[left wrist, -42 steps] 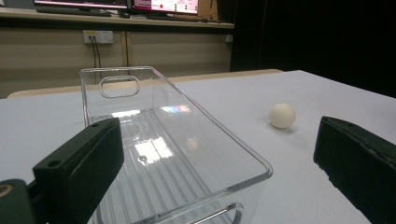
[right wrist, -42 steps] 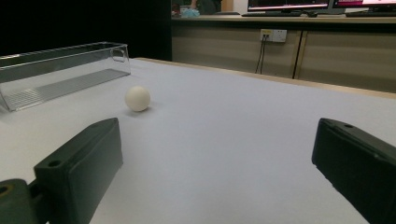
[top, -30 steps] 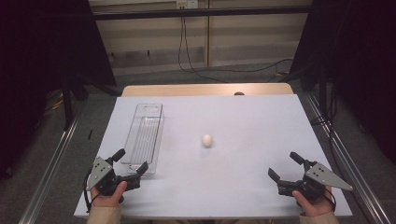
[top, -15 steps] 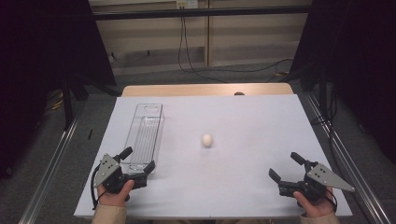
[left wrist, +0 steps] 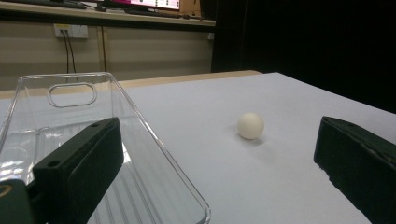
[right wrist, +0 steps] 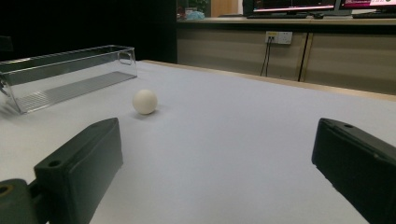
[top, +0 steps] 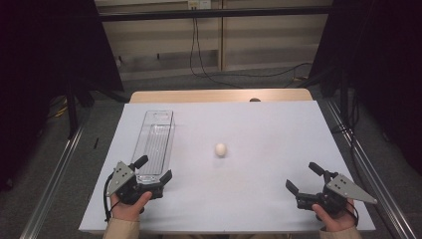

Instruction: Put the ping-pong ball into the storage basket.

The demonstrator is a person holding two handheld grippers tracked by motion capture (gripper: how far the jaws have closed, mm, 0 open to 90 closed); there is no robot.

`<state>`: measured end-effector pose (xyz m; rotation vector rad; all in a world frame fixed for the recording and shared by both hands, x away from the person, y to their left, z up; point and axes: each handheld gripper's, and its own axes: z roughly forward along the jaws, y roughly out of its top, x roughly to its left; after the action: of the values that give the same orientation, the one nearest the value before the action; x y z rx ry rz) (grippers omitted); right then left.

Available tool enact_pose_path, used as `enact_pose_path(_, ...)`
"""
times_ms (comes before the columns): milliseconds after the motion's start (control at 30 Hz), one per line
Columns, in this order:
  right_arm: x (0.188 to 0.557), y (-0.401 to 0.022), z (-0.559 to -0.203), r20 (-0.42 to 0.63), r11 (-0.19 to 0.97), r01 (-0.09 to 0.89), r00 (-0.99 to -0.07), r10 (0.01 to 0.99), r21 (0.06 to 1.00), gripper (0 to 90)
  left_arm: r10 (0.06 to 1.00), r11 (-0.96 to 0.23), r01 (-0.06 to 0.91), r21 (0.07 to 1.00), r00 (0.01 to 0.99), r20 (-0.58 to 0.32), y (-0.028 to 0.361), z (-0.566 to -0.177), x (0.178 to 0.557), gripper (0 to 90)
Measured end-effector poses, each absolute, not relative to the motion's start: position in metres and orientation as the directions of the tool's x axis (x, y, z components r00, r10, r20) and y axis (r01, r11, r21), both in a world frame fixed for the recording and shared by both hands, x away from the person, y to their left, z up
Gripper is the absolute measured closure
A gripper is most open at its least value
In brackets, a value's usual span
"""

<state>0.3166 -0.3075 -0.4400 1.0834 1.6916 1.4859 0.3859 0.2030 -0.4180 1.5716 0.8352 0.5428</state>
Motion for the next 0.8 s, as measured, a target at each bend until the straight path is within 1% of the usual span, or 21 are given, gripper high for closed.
enact_pose_path(267, 0.317, -0.307, -0.440, 0.060, 0.024, 0.173, -0.464, 0.884, 0.985, 1.3, 0.762, -0.019, 0.219, 0.976, 0.635, -0.128, 0.193, -0.418, 0.388, 1.7)
enact_pose_path(500, 0.317, -0.307, -0.440, 0.054, 0.032, 0.171, -0.476, 0.878, 0.985, 1.3, 0.759, -0.041, 0.229, 0.973, 0.640, -0.118, 0.188, -0.417, 0.389, 1.8)
enact_pose_path(800, 0.317, -0.307, -0.439, 0.065, 0.017, 0.172, -0.462, 0.885, 0.985, 1.3, 0.753, -0.041, 0.236, 0.971, 0.646, -0.125, 0.178, -0.416, 0.389, 1.8)
